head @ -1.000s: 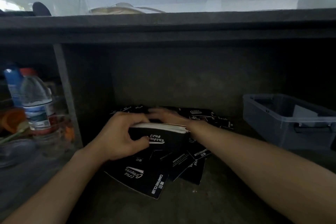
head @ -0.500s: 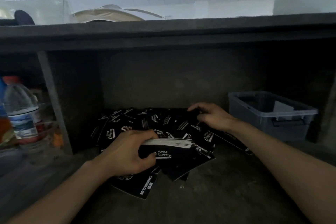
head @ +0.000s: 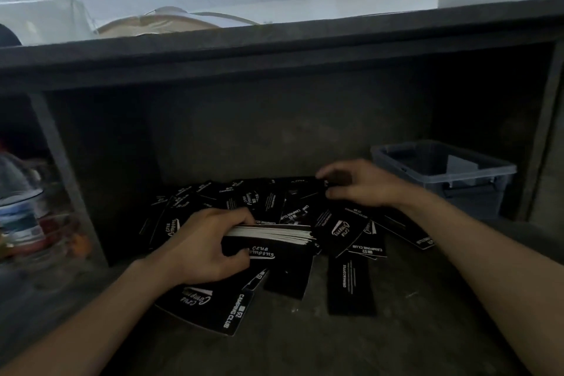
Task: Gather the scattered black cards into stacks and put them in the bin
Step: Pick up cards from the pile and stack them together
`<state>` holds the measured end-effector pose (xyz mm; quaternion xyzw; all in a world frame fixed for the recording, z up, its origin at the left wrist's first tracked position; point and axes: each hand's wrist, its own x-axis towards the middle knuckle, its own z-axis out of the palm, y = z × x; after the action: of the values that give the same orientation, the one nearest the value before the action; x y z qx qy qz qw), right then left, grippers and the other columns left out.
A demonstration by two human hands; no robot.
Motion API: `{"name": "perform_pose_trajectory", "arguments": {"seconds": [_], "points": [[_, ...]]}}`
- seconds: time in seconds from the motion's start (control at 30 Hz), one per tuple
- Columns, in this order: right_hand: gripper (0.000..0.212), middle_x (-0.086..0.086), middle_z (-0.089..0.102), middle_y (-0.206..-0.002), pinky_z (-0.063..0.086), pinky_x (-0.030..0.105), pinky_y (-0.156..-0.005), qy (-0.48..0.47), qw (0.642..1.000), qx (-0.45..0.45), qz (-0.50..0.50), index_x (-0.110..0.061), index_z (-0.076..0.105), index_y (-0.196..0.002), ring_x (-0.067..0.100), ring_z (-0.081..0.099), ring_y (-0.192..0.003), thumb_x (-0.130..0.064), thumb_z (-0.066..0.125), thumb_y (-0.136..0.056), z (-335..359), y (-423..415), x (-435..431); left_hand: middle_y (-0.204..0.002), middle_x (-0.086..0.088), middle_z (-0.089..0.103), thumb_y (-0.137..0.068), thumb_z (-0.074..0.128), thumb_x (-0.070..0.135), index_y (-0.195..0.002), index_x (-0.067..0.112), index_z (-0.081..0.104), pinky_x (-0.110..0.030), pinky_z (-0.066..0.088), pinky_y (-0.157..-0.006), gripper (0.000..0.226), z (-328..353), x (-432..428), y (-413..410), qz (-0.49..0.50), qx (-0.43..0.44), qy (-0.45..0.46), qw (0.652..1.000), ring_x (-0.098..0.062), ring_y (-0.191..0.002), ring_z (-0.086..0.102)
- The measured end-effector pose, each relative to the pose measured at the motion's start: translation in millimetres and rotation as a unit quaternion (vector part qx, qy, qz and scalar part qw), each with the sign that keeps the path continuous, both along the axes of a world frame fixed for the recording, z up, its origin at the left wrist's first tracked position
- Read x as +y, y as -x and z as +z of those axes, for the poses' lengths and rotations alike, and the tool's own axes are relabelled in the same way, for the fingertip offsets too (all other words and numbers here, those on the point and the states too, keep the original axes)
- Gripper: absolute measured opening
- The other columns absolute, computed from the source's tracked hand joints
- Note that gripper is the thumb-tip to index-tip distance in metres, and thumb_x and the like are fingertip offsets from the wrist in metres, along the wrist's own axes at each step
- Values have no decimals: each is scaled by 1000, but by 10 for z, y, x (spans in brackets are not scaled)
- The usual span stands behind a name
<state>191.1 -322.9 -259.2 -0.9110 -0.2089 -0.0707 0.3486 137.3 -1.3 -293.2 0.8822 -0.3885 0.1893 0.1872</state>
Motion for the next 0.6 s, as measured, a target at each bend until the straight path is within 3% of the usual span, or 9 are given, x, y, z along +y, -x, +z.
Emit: {"name": "perform_pose_trajectory", "arguments": {"seconds": [0.07, 0.1, 0.17, 0.23, 0.3, 0.4, 0.5, 0.6], "points": [[28, -9, 69, -112, 46, 22, -96, -16, 999, -31, -36, -35, 65, -108, 12, 63, -111, -32, 75, -82, 202, 101, -57, -79, 18, 67, -77, 68, 33, -96, 37, 59, -19, 50, -59, 22, -36, -15, 44, -20, 0, -1, 1000, -2, -68, 66], [32, -14, 67, -111, 46, 22, -95, 25, 998, -27, -49, -37, 66, -109, 8, 62, -109, -41, 77, -79, 260, 150, -81, -79, 18, 67, -77, 69, 32, -97, 38, 59, -17, 49, -58, 22, -49, -17, 70, -31, 5, 0, 1000, -1, -67, 65], [55, -21, 55, -122, 42, 23, -98, 180, 982, 31, -52, -41, 61, -120, 4, 54, -115, -49, 81, -70, 254, 223, -90, -78, 19, 65, -79, 69, 31, -97, 38, 59, -13, 45, -55, 22, -77, -22, 120, -49, 10, -6, 999, 0, -64, 64], [72, -17, 43, -133, 38, 24, -99, 322, 939, 112, -37, -45, 53, -131, 10, 44, -124, -40, 85, -67, 153, 277, -45, -80, 20, 66, -82, 66, 33, -100, 39, 60, -14, 46, -58, 20, -89, -29, 143, -51, 18, -14, 998, 0, -67, 64], [71, -12, 44, -139, 39, 26, -100, 314, 938, 143, -22, -47, 54, -130, 14, 44, -126, -33, 85, -68, 57, 263, -13, -87, 22, 67, -84, 65, 36, -107, 40, 61, -16, 50, -62, 23, -90, -24, 135, -45, 24, -10, 999, 0, -73, 66], [53, -8, 55, -133, 38, 23, -92, 259, 961, 92, -24, -38, 60, -127, 10, 50, -116, -37, 79, -77, -12, 178, -17, -96, 28, 68, -86, 64, 40, -119, 40, 61, -7, 48, -65, 33, -102, -23, 114, -34, 12, -2, 999, 8, -77, 66], [50, -7, 64, -111, 44, 20, -77, 246, 965, 74, -49, -30, 62, -122, 8, 59, -94, -46, 78, -76, -82, 106, -26, -102, 31, 68, -86, 61, 45, -125, 45, 57, -10, 51, -68, 39, -117, -26, 107, -22, 15, 2, 1000, 9, -82, 67], [34, -14, 62, -81, 39, 15, -57, 211, 973, 70, -59, -30, 69, -100, 1, 58, -70, -45, 82, -72, -59, 108, -68, -101, 30, 68, -86, 61, 45, -125, 44, 57, -17, 54, -71, 39, -118, -24, 99, -21, 11, -1, 1000, 7, -83, 68]]}}
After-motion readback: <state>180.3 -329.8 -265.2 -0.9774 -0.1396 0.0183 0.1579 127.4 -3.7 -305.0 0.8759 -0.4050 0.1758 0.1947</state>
